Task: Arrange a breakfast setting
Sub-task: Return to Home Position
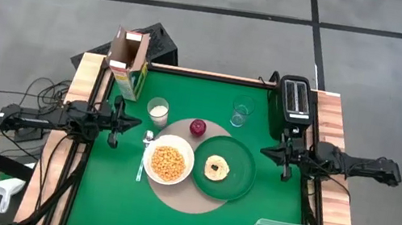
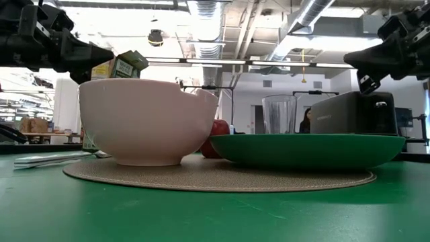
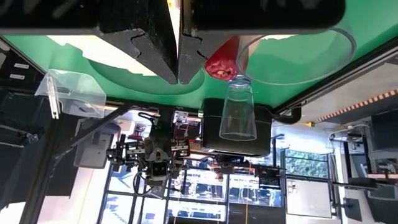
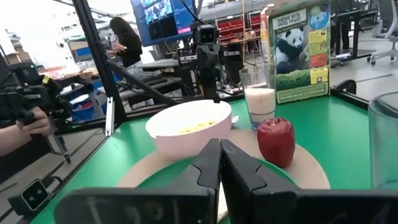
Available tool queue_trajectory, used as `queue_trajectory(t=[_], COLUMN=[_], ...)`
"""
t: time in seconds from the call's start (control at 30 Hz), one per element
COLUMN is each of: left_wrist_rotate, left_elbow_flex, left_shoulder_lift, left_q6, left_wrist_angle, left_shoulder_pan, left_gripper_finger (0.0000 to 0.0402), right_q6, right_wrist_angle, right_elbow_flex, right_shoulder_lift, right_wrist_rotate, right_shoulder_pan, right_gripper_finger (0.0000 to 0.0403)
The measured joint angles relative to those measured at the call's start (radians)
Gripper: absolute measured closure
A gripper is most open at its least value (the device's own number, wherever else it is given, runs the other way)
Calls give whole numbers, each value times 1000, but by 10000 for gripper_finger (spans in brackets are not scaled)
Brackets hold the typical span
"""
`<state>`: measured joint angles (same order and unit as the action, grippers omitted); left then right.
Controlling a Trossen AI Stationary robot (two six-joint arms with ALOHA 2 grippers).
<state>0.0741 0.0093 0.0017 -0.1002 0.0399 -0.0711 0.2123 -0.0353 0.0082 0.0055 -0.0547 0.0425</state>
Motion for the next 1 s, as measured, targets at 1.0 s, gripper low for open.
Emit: queue_trajectory(t=[1.0], left_wrist_rotate=[0], left_elbow_flex=[-2], left_shoulder_lift=[2], left_q6=[-36], left_wrist_angle=[-1], left_shoulder_pan=[0], left_gripper_finger=[401], right_q6=[-10], right_wrist_angle=[6], right_elbow_flex=[-2], right_shoulder_lift=[2], right_wrist_rotate=[5], right_shoulder_pan=[3], right_gripper_finger=[361])
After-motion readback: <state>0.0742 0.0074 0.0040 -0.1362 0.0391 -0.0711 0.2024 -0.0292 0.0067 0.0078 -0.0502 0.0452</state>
